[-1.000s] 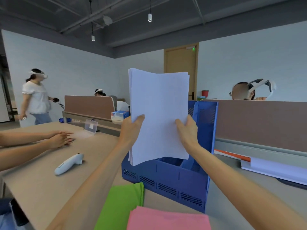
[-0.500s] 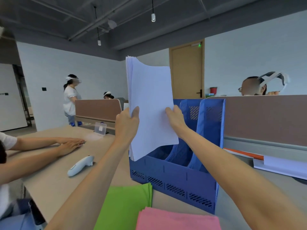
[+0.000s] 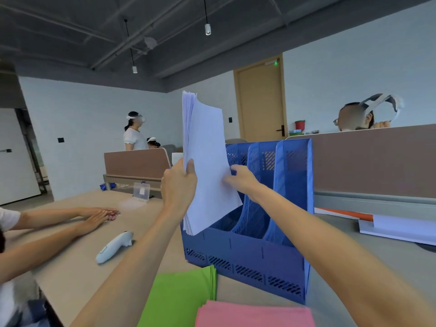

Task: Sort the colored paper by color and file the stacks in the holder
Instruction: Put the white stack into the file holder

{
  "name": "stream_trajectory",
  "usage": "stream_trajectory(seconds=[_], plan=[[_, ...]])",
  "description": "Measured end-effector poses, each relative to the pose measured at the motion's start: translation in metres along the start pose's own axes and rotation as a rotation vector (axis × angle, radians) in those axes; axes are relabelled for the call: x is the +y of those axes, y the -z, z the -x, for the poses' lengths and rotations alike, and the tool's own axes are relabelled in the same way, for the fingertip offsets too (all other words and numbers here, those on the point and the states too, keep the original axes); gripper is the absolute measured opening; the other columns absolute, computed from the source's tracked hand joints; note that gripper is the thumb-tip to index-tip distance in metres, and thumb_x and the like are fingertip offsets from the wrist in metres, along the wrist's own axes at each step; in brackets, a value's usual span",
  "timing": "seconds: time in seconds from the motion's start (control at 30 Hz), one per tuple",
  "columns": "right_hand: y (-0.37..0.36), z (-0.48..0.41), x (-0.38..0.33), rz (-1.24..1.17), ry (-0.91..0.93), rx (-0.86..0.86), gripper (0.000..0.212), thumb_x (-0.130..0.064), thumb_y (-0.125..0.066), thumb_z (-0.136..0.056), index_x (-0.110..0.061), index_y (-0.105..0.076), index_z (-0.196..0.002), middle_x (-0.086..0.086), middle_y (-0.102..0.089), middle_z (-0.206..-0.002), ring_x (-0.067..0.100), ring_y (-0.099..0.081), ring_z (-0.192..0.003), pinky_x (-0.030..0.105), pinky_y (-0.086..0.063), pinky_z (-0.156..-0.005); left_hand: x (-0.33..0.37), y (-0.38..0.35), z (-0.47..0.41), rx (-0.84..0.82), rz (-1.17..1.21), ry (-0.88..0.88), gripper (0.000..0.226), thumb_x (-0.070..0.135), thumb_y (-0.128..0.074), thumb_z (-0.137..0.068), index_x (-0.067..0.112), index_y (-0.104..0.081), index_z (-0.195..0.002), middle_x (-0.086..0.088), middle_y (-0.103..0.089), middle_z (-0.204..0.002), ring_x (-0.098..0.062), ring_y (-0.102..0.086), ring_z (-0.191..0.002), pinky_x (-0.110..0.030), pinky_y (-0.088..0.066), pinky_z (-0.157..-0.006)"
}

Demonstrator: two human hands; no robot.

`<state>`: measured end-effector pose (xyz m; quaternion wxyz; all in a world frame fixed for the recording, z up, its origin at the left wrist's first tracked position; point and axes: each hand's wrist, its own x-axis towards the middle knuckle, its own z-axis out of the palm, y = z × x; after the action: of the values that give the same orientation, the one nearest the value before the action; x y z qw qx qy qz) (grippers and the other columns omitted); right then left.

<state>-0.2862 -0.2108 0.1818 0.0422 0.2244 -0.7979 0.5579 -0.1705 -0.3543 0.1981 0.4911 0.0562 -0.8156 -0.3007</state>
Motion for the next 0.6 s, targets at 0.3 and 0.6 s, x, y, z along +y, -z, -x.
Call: stream_trajectory(seconds=[0.3,0.6], plan=[[0.031,0.034,0.018,-0.031,0.061,0.067,0.034,-0.016,-0.056,-0.094,-0.013,-0.056,-0.127,0.003,-0.062,-0.119,0.014,-0.058,-0.101,0.014,-0.044,-0.069,0.012,-0.049,0.015,-0.076,-0.113,-0.038,0.033,0.033,-0.035,-0.101,0.01,-0.046,-0.081,-0.004,-0.044,-0.061,-0.033,-0.049,-0.075,-0.044,-0.05,-0.067],[0.058,0.061,0.037,-0.154,0.081,0.114,0.015,-0.01,-0.053,-0.094,-0.016,-0.063,-0.101,0.006,-0.072,-0.095,0.021,-0.07,-0.09,0.04,-0.058,-0.084,0.03,-0.091,0.005,-0.072,-0.169,-0.117,0.034,0.036,-0.031,-0.102,0.009,-0.048,-0.091,-0.016,-0.061,-0.076,-0.038,-0.056,-0.079,-0.046,-0.047,-0.07]])
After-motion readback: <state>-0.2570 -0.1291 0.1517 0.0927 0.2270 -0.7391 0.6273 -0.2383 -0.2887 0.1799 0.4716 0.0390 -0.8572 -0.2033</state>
